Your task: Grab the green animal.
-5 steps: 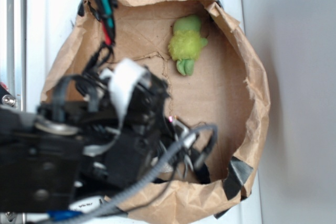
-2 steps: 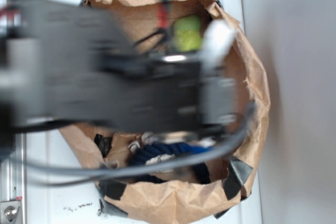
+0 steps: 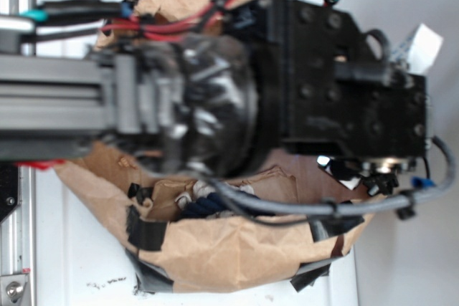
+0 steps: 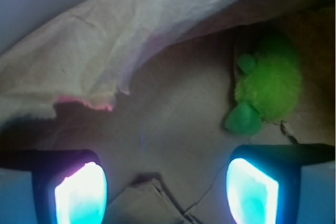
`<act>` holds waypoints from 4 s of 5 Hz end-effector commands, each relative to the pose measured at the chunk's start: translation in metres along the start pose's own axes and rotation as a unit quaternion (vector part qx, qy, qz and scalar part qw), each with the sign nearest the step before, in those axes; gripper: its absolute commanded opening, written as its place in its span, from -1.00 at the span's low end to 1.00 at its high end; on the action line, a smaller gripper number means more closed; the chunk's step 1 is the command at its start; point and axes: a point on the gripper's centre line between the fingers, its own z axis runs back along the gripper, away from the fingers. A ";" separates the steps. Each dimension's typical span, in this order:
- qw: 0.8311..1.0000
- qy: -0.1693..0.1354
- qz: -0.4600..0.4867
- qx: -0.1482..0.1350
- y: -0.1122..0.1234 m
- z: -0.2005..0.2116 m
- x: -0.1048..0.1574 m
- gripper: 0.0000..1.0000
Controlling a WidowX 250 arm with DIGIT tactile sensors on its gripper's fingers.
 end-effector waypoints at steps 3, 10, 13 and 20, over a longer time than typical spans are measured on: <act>0.998 0.011 -0.045 -0.047 0.031 0.078 0.026 1.00; 0.993 -0.056 -0.086 -0.059 0.070 0.031 -0.012 1.00; 0.995 -0.078 -0.028 -0.049 0.069 0.000 0.013 1.00; 0.995 -0.100 0.007 -0.030 0.075 -0.049 0.020 1.00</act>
